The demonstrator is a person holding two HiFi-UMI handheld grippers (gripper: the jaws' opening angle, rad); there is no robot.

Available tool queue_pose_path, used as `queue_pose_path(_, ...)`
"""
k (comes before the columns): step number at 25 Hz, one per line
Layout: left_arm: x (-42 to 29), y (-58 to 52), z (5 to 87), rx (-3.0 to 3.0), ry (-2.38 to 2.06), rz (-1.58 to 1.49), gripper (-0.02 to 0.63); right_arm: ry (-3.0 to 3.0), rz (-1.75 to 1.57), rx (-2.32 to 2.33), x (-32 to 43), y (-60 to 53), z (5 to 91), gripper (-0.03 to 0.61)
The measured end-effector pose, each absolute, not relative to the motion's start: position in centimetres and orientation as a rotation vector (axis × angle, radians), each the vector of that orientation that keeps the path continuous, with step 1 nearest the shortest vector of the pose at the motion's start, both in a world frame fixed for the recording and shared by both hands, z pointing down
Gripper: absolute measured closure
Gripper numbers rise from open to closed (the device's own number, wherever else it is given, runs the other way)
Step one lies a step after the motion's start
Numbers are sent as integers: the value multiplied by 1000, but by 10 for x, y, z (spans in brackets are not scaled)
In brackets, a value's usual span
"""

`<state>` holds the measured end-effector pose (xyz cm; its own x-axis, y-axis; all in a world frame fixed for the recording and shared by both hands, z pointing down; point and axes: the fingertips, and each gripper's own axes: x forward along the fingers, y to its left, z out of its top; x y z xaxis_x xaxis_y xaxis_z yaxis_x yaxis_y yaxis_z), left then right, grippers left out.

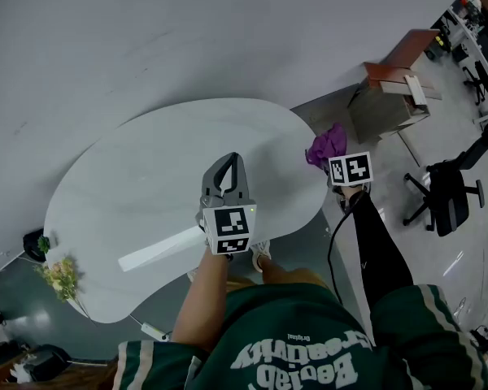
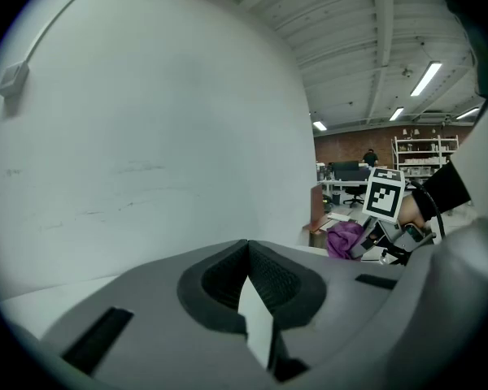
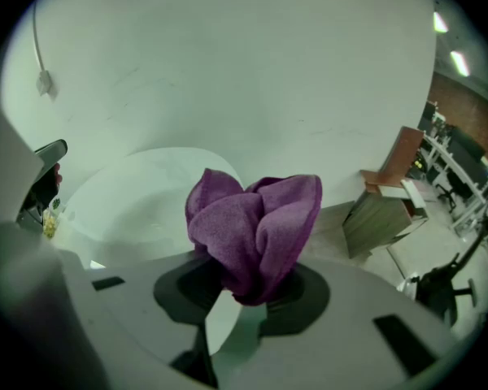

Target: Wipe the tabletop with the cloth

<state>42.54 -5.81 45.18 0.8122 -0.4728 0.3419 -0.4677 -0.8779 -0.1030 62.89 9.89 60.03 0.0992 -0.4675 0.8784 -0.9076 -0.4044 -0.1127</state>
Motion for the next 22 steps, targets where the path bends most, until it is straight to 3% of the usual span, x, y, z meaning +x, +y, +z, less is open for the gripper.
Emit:
queue_pose_path(9, 330, -82, 441, -2880, 1032, -611, 612, -1669, 1178, 1746, 513, 29, 582, 457)
queue_pose_path(22, 35, -119, 426, -2605, 1661, -685, 612, -2118, 998, 1151, 164, -99, 564, 456)
